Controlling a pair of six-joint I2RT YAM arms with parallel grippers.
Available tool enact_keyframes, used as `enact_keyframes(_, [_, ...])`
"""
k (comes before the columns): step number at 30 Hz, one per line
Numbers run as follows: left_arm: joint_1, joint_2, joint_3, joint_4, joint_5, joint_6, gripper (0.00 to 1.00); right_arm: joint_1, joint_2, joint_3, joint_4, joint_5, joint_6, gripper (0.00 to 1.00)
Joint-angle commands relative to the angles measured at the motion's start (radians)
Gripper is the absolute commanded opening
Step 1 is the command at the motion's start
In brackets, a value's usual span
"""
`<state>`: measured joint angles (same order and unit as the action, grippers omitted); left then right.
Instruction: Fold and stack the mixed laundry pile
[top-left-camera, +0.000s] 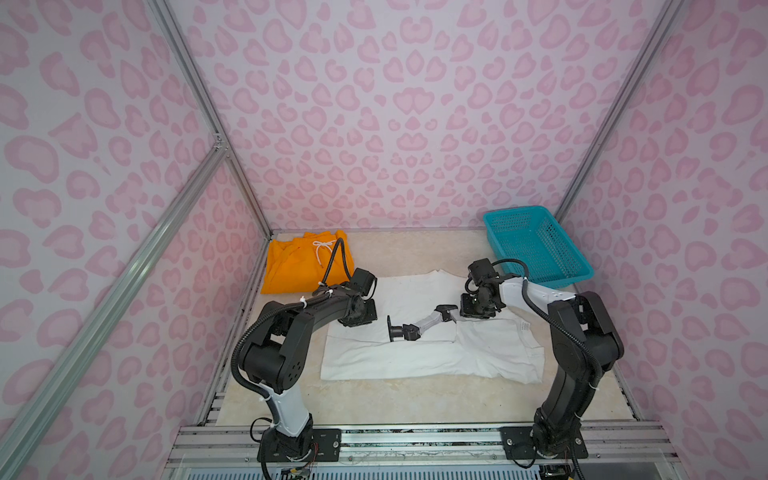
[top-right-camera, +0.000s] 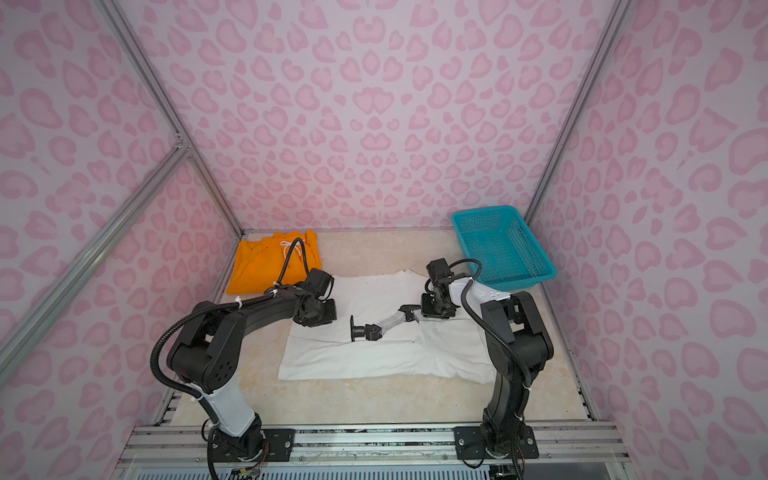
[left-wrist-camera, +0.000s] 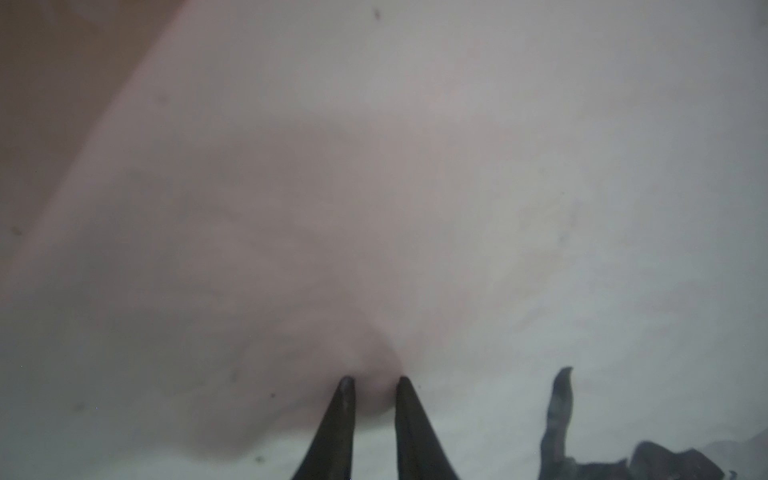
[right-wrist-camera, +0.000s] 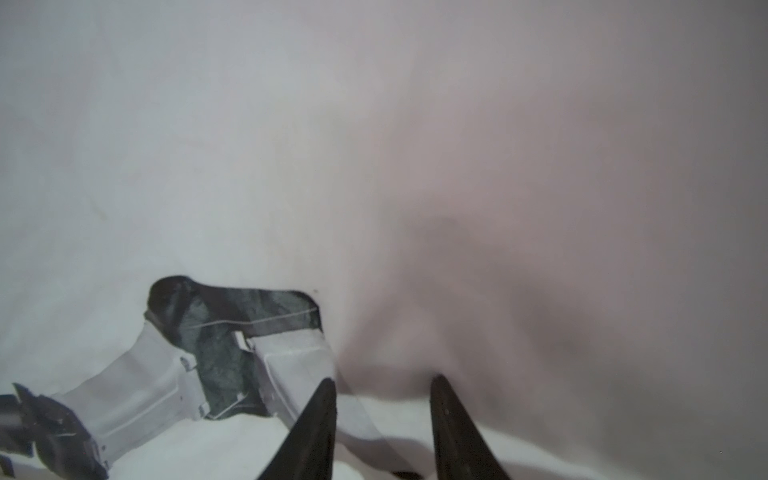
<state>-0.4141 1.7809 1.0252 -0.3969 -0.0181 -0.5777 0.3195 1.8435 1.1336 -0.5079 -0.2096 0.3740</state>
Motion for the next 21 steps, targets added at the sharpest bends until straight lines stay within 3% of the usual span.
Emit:
enact_keyframes(1, [0.001,-0.008,-0.066,-0.072,0.048,-0.042,0.22,0.006,0.012,-0.033,-0.059,-0.022,0.002,0.39])
enact_keyframes(13, [-0.016,-0.209,-0.334,-0.114,0.107,-0.105,0.2,0.01,-0.11,-0.21,-0.074,-0.075,0.016,0.4])
enact_keyframes(17, [-0.017,-0.216,-0.288,-0.148,0.094,-0.09,0.2,0.011,-0.104,-0.202,-0.084,-0.086,0.004,0.4])
enact_keyframes(21, [-0.013,-0.218,-0.126,-0.233,0.086,-0.039,0.21,0.012,-0.11,-0.157,-0.123,-0.069,-0.031,0.4])
